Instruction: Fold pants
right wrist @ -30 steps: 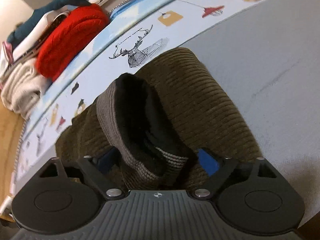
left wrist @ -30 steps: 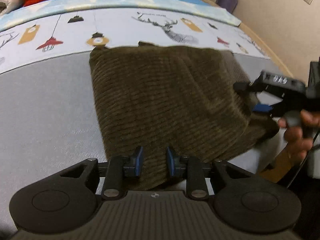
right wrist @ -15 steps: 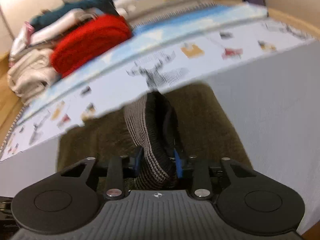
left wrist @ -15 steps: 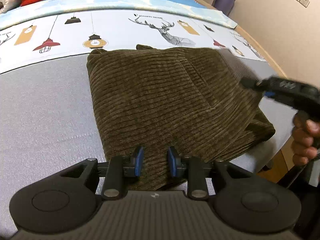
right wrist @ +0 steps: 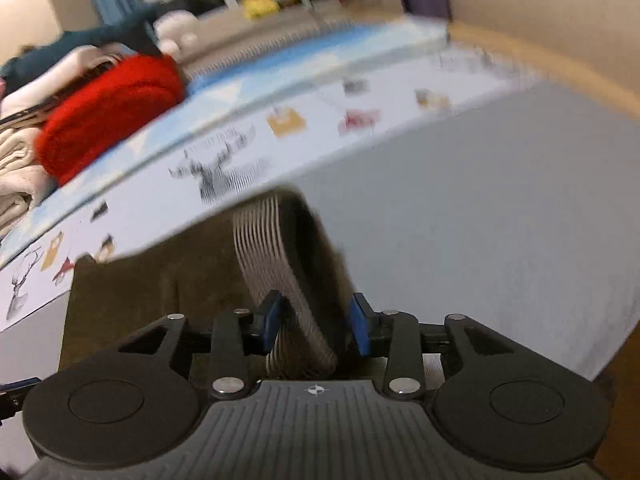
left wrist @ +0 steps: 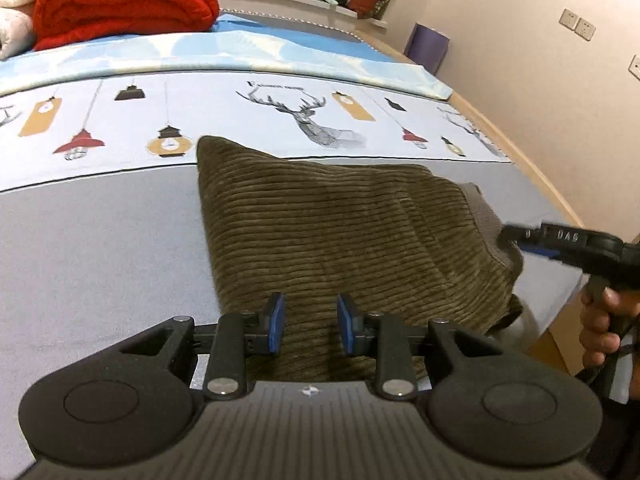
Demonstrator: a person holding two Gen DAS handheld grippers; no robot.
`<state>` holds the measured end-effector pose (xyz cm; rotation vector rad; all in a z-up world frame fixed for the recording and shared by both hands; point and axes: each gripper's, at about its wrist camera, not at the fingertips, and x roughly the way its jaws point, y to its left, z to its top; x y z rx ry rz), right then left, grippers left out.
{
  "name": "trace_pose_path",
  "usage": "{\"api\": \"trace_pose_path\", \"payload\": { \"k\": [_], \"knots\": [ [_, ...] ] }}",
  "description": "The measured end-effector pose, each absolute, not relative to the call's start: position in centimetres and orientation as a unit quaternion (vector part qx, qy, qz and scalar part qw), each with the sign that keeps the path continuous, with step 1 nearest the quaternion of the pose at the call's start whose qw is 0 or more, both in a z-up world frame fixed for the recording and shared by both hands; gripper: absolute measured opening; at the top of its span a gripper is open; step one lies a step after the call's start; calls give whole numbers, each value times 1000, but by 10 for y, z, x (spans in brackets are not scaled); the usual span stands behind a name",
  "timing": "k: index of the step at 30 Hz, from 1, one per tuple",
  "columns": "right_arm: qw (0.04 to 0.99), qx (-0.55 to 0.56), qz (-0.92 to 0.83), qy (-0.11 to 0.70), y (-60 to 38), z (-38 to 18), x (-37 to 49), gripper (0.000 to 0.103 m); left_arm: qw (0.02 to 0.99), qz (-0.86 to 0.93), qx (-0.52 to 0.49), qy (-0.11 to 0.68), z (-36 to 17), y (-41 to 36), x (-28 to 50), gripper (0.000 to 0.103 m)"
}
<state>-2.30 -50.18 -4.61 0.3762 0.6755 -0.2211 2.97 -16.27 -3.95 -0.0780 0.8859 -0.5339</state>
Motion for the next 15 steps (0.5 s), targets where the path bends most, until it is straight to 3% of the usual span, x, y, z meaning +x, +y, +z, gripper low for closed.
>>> {"api": "trace_pose_path", "payload": {
  "k": [2, 5, 8, 10, 12, 15],
  "knots": [
    [925, 178, -100, 320, -503, -43, -24, 74, 855, -258, -17, 449, -48, -169, 31, 32],
    [893, 210, -92, 388, -511, -65, -11, 79, 838, -249, 45, 484, -70, -181, 30, 33],
    [859, 287, -86, 414, -526, -82, 3, 91, 835, -244, 30, 492, -63, -180, 34, 34],
    [851, 305, -78, 421, -533, -84, 12, 92, 828, -235, 17, 508, -57, -175, 41, 43],
    [845, 310, -65, 431, -536, -84, 23, 92, 833, -220, 21, 508, -43, -169, 50, 60],
    [844, 277, -33, 459, -538, -76, 46, 92, 849, -228, 54, 474, -14, -163, 71, 70]
  ]
}}
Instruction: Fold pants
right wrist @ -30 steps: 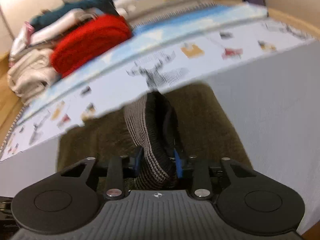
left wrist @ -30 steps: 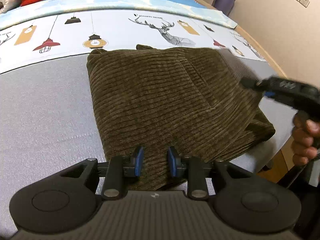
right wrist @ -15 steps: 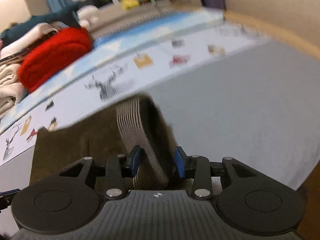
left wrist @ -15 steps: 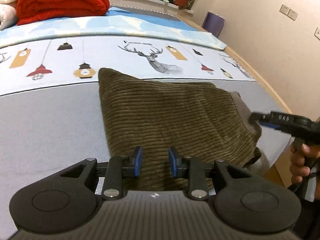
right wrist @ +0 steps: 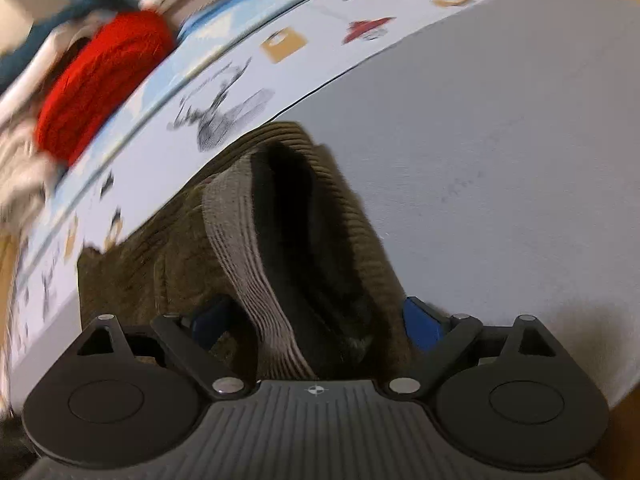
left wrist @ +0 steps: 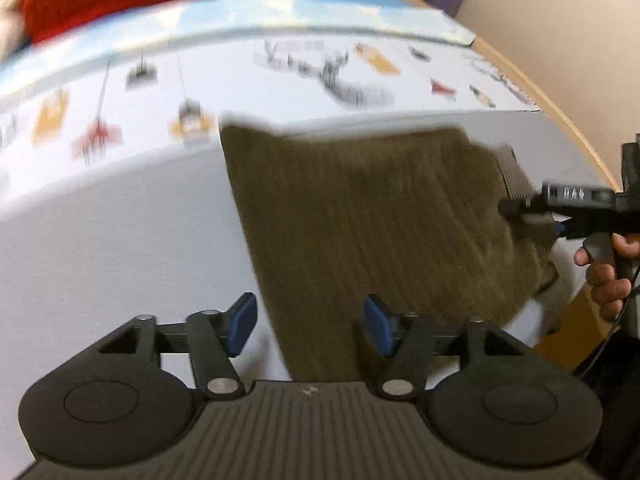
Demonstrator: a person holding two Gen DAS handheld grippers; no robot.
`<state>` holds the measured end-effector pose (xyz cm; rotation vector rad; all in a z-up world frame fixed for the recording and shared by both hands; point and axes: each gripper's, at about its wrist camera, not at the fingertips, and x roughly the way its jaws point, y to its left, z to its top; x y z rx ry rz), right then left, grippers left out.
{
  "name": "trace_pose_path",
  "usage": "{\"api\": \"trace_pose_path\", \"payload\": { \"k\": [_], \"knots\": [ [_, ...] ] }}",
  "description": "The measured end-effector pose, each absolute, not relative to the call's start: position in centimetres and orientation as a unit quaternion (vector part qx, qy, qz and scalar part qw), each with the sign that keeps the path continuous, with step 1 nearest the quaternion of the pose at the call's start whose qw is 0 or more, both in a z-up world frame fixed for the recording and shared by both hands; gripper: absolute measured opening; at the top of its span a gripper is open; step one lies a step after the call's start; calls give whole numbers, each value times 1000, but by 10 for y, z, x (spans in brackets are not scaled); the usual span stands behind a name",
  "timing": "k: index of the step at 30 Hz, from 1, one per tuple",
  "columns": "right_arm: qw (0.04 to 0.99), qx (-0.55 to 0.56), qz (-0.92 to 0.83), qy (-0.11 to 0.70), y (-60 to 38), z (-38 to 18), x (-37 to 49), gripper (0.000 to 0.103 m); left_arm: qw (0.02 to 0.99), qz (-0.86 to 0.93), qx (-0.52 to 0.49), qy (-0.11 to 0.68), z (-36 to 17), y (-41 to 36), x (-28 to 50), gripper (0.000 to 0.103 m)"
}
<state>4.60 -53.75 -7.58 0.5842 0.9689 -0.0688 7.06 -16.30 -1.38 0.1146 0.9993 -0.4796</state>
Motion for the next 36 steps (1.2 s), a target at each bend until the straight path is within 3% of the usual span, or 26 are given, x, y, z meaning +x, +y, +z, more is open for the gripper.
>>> {"api": "trace_pose_path", "payload": {
  "k": [4, 6, 12, 16, 18, 19, 22, 24, 27, 30, 36],
  "knots": [
    [858, 164, 41, 485, -526, -62, 71, 92, 851, -242, 44, 464, 6, -154, 117, 84],
    [857, 134, 70, 492, -525, -62, 79, 92, 836, -251, 7, 488, -6, -150, 141, 85],
    [828, 198, 66, 520, -539, -83, 96, 101, 752, -168, -155, 618, -81, -142, 187, 85],
    [830, 179, 62, 525, -528, -84, 99, 102, 736, -184, -158, 632, -94, -165, 199, 85],
    [830, 176, 56, 526, -524, -84, 98, 97, 739, -188, -142, 631, -98, -175, 202, 86],
    [830, 178, 54, 525, -522, -83, 99, 95, 744, -191, -136, 626, -97, -178, 201, 85],
    [838, 171, 48, 515, -517, -74, 99, 75, 757, -193, -123, 612, -91, -176, 203, 59],
    [848, 162, 44, 503, -513, -65, 98, 63, 774, -192, -112, 593, -80, -171, 205, 35],
    [863, 168, 45, 474, -505, -50, 102, 55, 819, -176, -70, 541, -54, -167, 205, 32],
    [876, 169, 61, 448, -482, -38, 117, 52, 855, -132, -31, 501, -35, -154, 205, 31],
    [898, 142, 96, 405, -409, -17, 156, 52, 873, -28, -85, 479, -20, -84, 219, 31]
  ]
}}
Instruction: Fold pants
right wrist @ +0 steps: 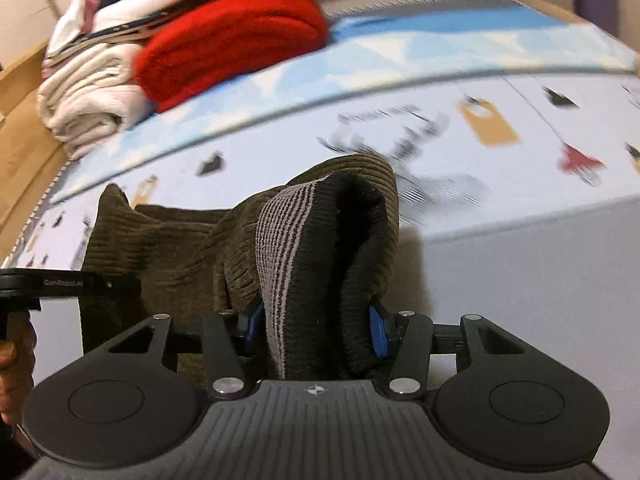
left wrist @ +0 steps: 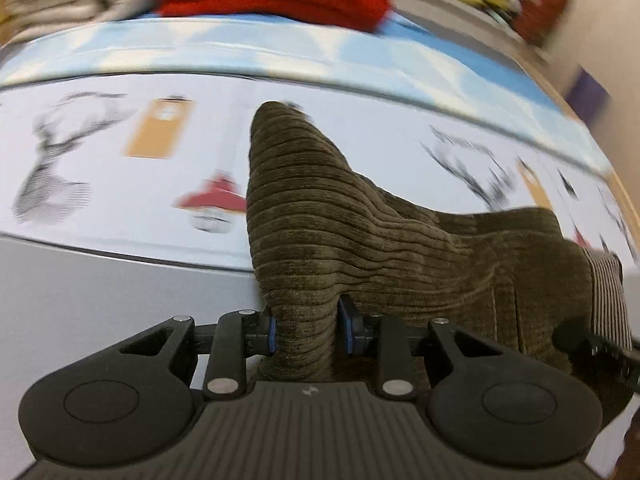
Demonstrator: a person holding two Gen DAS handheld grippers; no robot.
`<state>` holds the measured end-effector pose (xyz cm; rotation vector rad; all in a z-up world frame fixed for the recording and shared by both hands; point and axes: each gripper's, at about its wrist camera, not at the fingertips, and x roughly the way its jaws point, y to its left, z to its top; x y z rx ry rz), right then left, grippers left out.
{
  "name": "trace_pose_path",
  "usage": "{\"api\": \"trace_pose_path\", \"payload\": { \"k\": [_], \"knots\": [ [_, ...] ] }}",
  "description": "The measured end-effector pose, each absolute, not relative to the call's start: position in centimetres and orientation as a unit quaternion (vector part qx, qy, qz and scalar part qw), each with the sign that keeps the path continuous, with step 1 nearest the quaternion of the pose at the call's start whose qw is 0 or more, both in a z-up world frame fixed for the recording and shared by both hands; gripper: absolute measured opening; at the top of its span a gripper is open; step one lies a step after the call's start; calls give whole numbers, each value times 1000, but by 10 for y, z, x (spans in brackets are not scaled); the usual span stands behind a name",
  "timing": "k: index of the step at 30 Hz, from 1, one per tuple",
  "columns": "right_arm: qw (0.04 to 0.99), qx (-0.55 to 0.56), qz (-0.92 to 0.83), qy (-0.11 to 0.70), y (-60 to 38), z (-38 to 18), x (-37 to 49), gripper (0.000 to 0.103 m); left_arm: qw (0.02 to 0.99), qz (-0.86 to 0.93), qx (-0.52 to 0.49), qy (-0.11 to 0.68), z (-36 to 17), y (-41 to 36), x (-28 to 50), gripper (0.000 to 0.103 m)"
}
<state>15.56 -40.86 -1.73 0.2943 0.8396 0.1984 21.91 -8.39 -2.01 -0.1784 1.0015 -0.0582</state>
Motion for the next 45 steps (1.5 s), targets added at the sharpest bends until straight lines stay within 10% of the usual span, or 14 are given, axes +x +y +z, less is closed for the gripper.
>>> {"api": "trace_pose_path", "payload": {
  "k": [12, 25, 33, 45],
  "knots": [
    [916, 92, 136, 366, -314, -3, 198, 57, 885, 41, -191, 423, 18, 23, 227, 45],
    [870, -9, 78, 487, -309, -41, 192, 76, 808, -41, -17, 587, -39, -19, 209, 45],
    [851, 25, 68, 520, -318, -45, 186, 80, 808, -68, 45, 584, -33, -28, 188, 65],
    [931, 28, 18, 364, -320, 35, 124, 82, 907, -16, 75, 414, 56, -19, 123, 87]
  ]
}}
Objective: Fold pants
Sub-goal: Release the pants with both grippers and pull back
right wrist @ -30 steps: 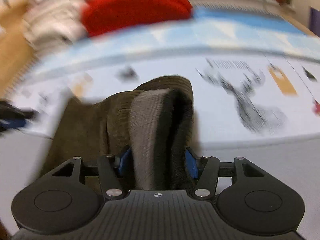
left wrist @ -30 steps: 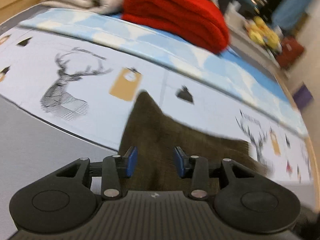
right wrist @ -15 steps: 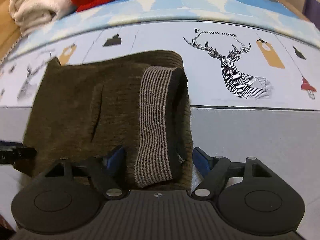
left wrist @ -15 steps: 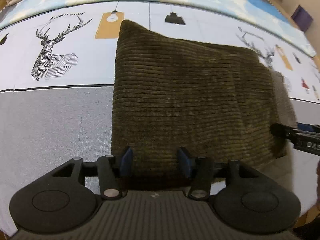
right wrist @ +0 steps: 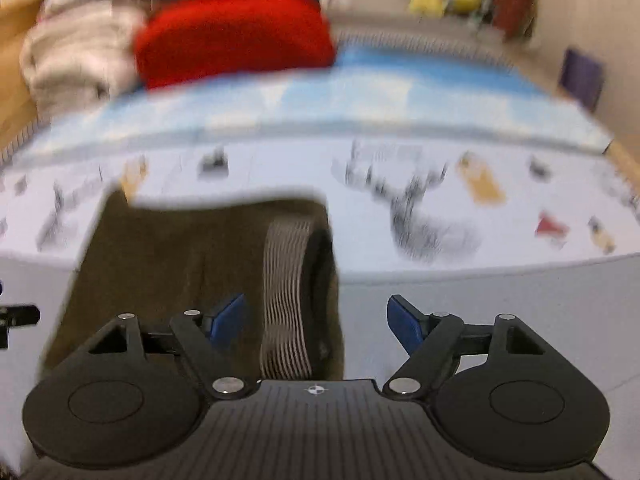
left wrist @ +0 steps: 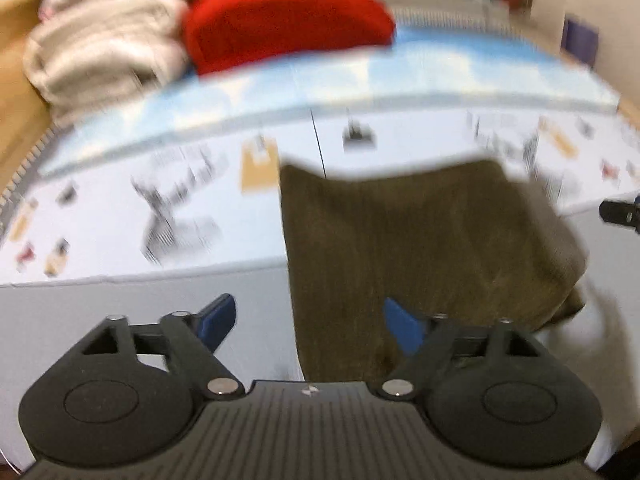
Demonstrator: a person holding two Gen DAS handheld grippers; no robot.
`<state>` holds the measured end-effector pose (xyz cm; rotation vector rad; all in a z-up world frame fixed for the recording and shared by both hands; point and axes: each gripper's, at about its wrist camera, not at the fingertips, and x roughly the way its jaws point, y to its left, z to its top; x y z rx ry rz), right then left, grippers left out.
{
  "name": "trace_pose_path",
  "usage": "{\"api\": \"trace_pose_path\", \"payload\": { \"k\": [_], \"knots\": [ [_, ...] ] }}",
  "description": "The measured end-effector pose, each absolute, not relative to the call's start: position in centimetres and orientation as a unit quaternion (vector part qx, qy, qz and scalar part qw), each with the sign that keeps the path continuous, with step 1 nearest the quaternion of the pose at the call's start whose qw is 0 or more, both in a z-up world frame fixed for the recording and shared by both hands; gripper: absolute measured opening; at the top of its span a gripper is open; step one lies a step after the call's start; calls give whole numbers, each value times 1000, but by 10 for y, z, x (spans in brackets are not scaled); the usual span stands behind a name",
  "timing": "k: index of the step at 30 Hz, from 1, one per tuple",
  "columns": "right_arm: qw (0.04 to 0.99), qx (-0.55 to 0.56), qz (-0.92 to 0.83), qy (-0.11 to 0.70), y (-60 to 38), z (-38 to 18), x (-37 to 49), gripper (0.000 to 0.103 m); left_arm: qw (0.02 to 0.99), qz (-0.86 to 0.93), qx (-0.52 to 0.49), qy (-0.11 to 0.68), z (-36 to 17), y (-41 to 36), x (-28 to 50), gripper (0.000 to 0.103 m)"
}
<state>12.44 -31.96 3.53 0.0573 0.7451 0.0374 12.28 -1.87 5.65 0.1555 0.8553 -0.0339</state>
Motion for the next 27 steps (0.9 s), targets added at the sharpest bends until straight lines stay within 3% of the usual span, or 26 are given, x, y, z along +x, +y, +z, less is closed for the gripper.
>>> {"api": "trace_pose_path", "payload": {
  "k": [6, 12, 15, 18, 27],
  "knots": [
    [967, 4, 49, 250, -307, 76, 56, 96, 944, 7, 67, 322, 94, -28, 47, 95],
    [976, 30, 35, 214, -297, 72, -5, 100, 939, -11, -2, 344, 57, -35, 4, 95],
    [964, 48, 21, 261, -292, 56, -6, 100, 921, -9, 15, 388, 35, -44, 9, 95],
    [949, 75, 19, 307, -293, 39, 0, 100, 924, -5, 32, 381, 30, -48, 15, 100],
    [931, 88, 19, 354, -291, 6, 7, 100, 901, 13, -11, 434, 13, -30, 30, 102]
  ]
}}
